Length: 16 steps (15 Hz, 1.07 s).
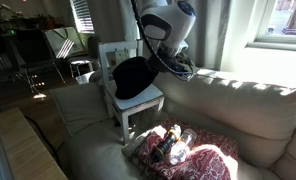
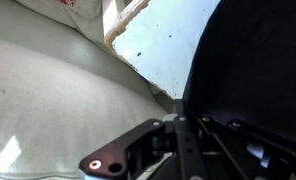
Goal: Place the black hat on the chair seat and then turn it upside down
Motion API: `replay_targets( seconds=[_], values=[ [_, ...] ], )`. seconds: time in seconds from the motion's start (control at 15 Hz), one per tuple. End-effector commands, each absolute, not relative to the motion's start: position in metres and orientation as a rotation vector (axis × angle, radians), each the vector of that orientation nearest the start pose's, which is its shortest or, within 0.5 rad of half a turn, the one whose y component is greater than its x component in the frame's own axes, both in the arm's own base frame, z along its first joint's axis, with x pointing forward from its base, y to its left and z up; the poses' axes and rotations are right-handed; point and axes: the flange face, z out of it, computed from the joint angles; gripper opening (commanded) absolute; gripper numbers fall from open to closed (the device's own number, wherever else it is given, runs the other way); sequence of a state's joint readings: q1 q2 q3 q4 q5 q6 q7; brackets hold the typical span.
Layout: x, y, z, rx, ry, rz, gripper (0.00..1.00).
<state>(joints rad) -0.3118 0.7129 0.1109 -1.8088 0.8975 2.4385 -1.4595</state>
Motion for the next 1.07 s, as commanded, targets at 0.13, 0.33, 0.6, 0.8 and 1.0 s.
replay_targets(
  seconds=[0.13, 0.33, 0.6, 0.8, 1.0],
  values=[
    [0.565, -0.086, 0.196, -2.766, -0.603, -0.649, 0.01],
    [0.545, -0.078, 0.220, -2.826, -0.567, -0.694, 0.01],
    [0.525, -0.074, 0.255, -2.817, -0.541, -0.767, 0.01],
    [0.519, -0.062, 0.278, -2.820, -0.535, -0.871, 0.01],
    [0.514, -0.044, 0.289, -2.838, -0.573, -0.952, 0.01]
  ],
)
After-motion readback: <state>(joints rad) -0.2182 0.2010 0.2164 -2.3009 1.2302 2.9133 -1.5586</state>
